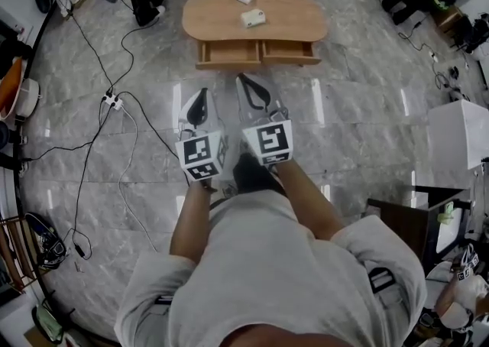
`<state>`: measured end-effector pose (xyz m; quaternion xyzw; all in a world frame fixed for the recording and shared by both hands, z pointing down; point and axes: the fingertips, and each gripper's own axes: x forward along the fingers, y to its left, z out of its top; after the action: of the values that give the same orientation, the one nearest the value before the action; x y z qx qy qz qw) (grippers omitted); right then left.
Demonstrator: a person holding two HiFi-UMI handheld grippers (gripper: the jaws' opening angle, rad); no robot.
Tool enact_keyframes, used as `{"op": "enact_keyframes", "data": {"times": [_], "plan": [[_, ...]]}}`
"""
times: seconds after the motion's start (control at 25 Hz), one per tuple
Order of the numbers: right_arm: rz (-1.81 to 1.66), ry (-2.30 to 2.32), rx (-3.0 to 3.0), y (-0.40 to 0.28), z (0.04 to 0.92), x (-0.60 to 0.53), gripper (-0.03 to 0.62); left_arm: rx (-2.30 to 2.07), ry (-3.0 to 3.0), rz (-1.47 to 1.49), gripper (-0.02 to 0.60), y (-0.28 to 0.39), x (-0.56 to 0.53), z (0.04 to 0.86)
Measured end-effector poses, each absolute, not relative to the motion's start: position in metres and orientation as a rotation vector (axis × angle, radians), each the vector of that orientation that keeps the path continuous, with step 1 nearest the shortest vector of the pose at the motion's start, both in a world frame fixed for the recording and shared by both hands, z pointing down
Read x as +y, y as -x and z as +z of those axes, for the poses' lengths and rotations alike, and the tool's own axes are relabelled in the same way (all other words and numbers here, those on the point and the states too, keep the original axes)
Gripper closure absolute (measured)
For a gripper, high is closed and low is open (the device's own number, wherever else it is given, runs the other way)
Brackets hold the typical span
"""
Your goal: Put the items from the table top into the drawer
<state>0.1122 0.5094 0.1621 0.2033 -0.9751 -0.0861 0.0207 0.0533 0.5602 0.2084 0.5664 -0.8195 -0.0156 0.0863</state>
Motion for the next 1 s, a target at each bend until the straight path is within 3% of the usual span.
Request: {"op": "enact_keyframes", "data": {"times": [0.56, 1.0], "plan": [[-0.184, -0.544, -3.053, 0.01, 0.165, 0.364, 0.586, -2.48, -1.621, 0.047, 0.563, 0.061, 0.42, 0.21], [-0.098, -0.518, -3.021, 0.062, 0.194, 0.264, 0.586, -2.399, -1.578, 0.104, 0.563, 0.109, 0.327, 0.235]]}}
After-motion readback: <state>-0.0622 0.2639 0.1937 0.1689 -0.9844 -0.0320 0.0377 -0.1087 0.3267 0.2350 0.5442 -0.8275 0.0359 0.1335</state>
